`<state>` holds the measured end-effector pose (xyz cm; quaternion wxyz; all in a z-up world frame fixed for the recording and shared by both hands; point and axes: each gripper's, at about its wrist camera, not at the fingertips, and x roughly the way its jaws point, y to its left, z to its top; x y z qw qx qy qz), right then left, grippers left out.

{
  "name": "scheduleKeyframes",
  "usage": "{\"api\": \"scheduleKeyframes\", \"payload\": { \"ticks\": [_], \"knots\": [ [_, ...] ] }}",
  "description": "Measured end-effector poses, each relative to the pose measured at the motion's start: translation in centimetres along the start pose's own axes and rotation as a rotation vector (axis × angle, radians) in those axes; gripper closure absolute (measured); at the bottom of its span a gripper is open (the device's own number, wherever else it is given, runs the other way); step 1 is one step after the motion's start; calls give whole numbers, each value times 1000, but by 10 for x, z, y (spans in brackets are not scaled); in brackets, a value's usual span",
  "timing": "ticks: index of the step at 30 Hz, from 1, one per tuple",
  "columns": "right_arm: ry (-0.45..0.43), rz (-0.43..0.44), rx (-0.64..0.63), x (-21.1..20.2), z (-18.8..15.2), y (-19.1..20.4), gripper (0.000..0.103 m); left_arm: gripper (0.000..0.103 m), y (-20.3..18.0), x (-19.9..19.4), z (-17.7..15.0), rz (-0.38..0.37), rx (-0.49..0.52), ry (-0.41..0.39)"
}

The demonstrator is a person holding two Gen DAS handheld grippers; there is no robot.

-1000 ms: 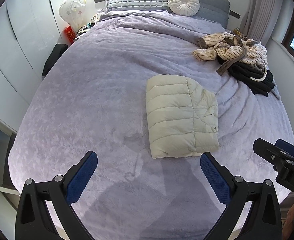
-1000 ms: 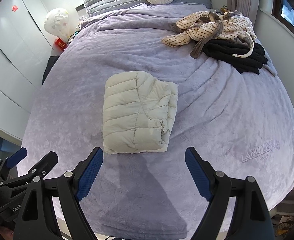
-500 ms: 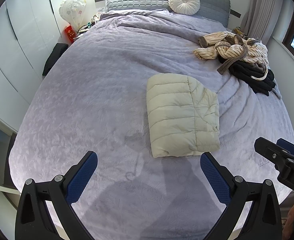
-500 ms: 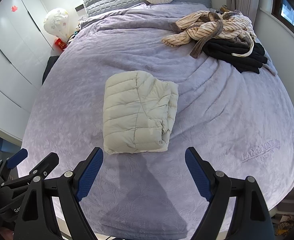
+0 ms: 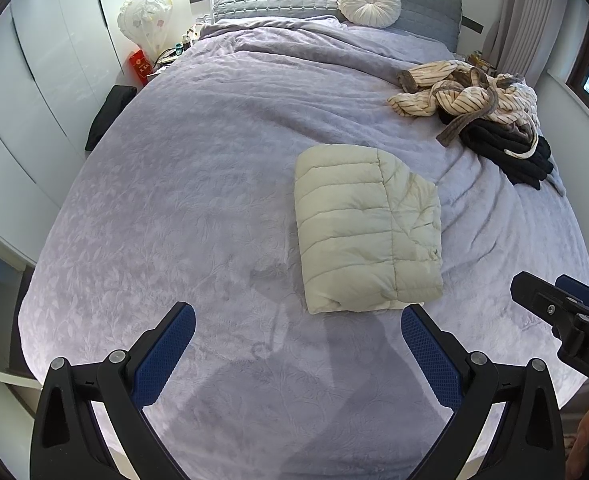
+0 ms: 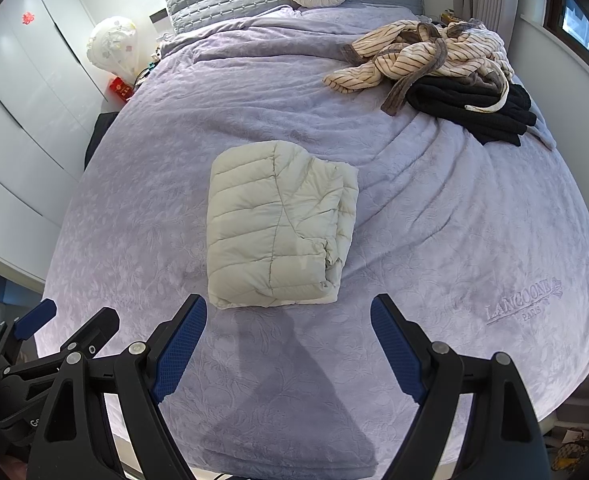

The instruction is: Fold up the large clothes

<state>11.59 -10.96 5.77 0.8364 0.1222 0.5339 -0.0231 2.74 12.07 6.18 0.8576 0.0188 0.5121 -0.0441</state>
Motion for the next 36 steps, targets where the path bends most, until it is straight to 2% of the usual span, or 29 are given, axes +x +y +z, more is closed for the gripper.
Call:
{"api": "scheduleKeyframes", "payload": {
  "ticks": [36],
  "knots": [
    [5,0,3,2,-3,6,17,0,3,8,1,1,8,4]
  ]
}}
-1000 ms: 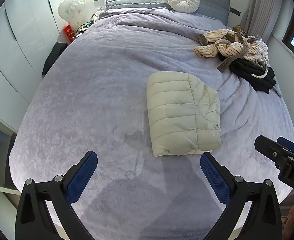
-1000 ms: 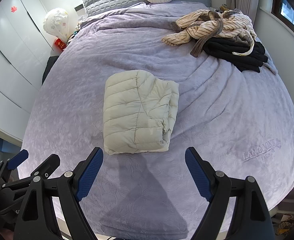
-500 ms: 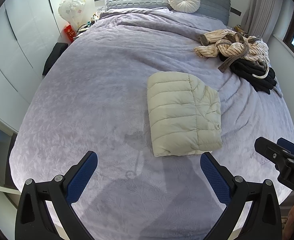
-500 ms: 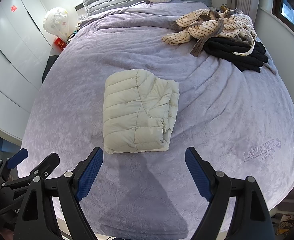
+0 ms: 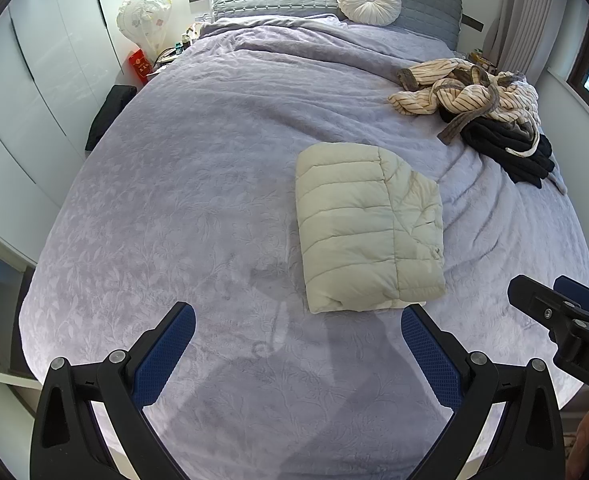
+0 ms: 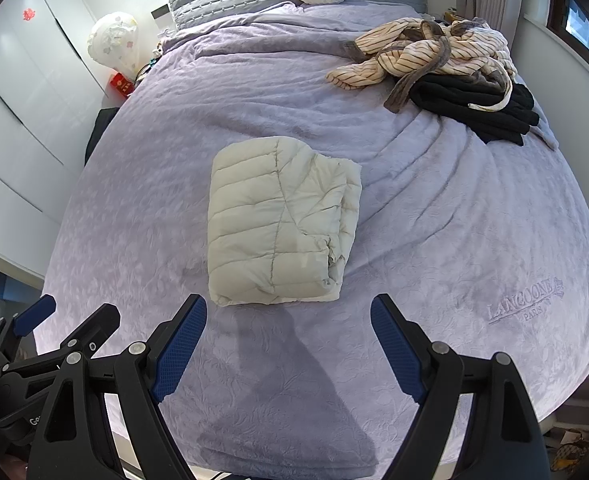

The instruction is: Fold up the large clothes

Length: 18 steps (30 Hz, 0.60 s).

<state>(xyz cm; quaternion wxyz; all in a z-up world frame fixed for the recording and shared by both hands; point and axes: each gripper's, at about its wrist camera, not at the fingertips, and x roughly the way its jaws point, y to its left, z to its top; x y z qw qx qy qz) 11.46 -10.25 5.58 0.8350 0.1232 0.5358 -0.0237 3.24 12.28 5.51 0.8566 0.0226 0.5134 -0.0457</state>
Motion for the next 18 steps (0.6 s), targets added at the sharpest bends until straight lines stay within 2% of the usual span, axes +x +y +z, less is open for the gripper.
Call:
{"api": "scheduleKeyframes", "payload": {
  "ticks": [18],
  "knots": [
    [1,-1,1,0,0,1,17,0,1,0,1,2,2,-1]
  ]
}}
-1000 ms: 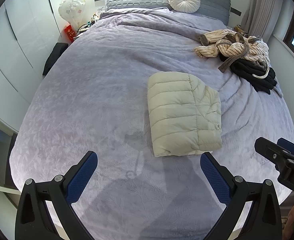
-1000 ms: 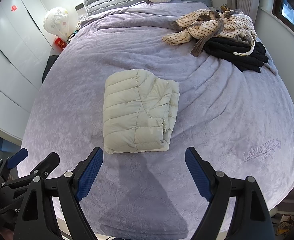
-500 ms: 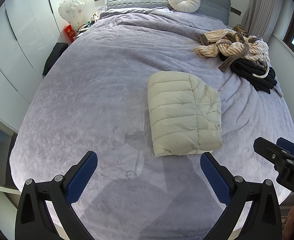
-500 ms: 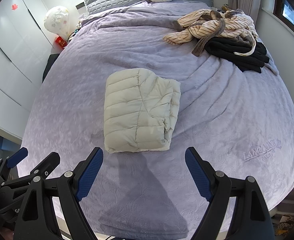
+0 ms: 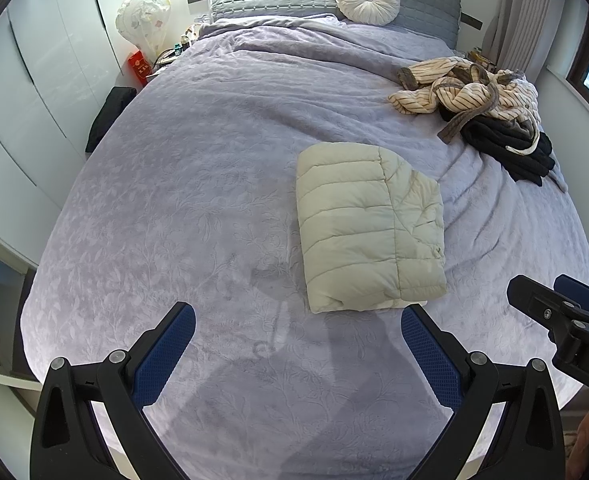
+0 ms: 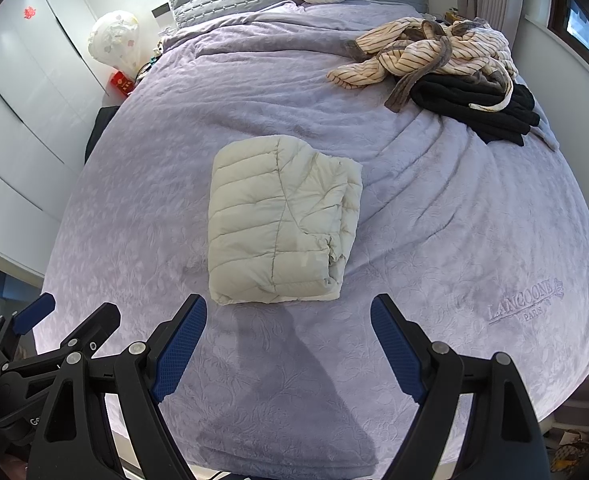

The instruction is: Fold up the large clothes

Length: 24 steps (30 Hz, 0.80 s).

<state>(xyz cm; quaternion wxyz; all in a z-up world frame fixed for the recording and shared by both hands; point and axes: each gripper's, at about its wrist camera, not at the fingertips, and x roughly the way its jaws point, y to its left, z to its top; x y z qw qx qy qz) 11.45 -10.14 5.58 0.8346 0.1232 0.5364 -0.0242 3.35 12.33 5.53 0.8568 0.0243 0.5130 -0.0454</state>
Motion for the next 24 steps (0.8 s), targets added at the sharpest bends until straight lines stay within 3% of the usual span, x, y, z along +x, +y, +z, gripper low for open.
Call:
{"api": "scheduleKeyframes", "payload": {
  "ticks": [24],
  "knots": [
    [2,1,0,1,-2,2,17,0,2,2,1,-3,2,0]
  ]
}}
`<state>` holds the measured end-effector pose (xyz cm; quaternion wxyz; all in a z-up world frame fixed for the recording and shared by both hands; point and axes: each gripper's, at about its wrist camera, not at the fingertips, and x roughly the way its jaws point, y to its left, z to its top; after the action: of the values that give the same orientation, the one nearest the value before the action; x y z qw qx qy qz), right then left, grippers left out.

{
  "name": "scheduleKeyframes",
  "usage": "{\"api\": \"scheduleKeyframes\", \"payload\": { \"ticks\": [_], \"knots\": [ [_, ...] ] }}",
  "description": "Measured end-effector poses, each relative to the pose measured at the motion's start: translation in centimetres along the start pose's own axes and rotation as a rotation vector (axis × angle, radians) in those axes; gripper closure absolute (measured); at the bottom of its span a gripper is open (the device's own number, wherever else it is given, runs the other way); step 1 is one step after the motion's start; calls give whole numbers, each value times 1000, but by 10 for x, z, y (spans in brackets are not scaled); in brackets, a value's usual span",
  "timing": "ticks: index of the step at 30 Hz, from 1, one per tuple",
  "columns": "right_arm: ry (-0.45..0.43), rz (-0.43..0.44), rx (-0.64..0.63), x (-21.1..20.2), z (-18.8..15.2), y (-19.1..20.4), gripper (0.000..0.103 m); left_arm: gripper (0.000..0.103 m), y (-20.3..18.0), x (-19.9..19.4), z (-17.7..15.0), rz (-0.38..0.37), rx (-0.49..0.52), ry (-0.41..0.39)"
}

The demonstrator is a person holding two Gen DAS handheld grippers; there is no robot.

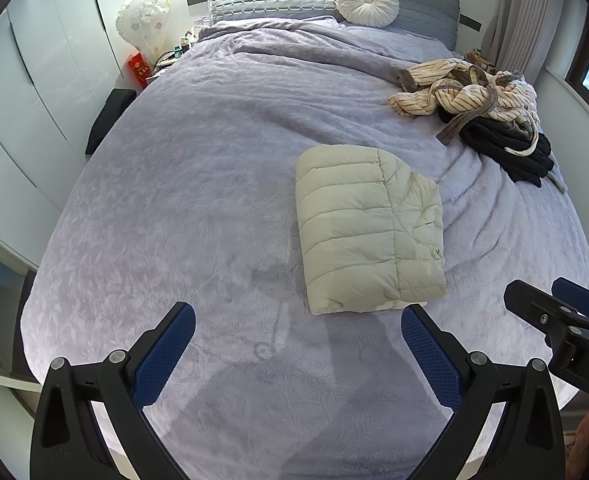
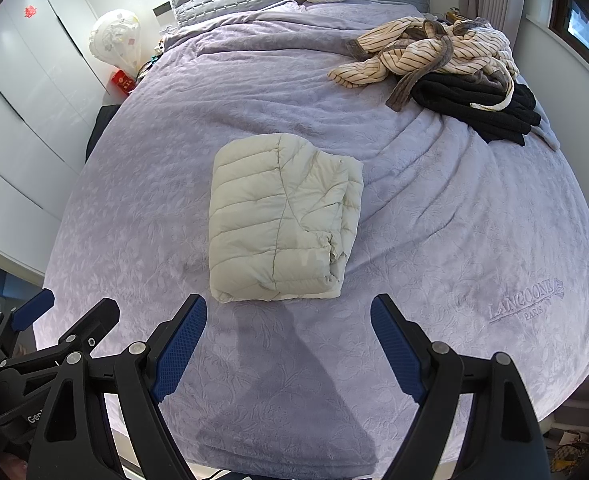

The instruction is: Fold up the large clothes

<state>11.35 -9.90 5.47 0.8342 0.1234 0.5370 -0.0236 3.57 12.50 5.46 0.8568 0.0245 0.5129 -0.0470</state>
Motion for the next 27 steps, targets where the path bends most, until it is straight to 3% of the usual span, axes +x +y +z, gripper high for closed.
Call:
{"api": "scheduleKeyframes", "payload": {
  "ticks": [27],
  "knots": [
    [1,-3,-4,2,-5,3,17,0,3,0,0,-1,14,-1]
  ]
}}
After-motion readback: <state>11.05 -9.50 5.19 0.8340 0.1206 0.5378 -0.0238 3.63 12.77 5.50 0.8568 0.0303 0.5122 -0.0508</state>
